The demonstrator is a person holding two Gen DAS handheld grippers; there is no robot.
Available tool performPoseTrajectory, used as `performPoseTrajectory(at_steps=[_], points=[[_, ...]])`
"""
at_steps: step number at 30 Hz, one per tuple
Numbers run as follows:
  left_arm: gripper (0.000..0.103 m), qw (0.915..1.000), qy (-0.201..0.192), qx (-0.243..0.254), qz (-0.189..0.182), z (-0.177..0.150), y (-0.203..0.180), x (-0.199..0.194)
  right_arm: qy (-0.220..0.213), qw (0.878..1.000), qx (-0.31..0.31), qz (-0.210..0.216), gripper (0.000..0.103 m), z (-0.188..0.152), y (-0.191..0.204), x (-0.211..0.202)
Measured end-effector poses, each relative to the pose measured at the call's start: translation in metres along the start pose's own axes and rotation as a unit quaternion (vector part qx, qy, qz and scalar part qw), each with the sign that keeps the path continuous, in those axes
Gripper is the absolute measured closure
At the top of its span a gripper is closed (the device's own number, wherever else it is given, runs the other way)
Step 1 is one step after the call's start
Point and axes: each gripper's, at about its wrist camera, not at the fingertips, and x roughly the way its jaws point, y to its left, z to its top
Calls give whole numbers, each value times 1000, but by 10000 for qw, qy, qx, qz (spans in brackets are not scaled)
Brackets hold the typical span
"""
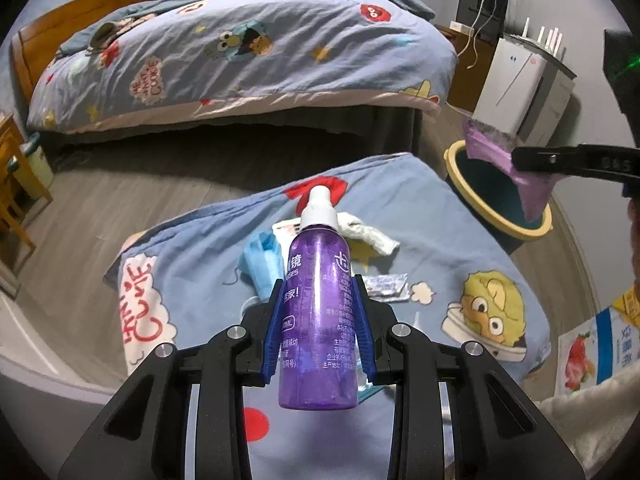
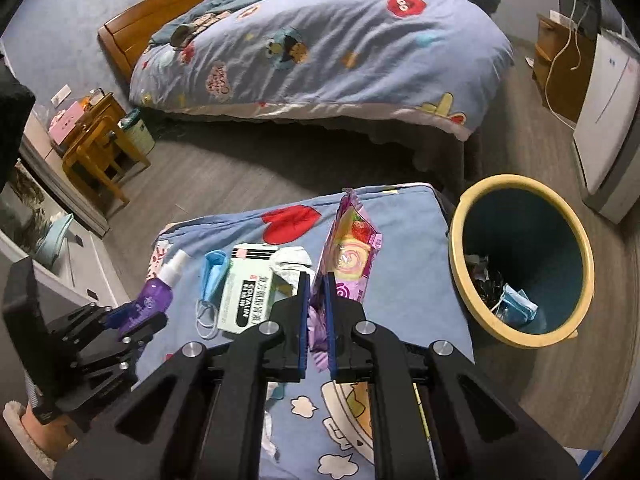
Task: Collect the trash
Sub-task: 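Carry the purple bottle and pink wrapper over the bin with both grippers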
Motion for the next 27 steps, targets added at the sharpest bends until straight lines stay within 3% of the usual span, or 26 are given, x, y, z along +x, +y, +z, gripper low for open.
performPoseTrajectory(at_steps=[15, 27], points=[[70, 9990, 73, 442, -10, 16, -64, 20, -218, 9982, 527, -164, 97, 12, -79, -10], [70, 9952, -58, 962, -195, 68, -138, 35, -304, 9919, 1168, -385, 97, -2, -157, -25]])
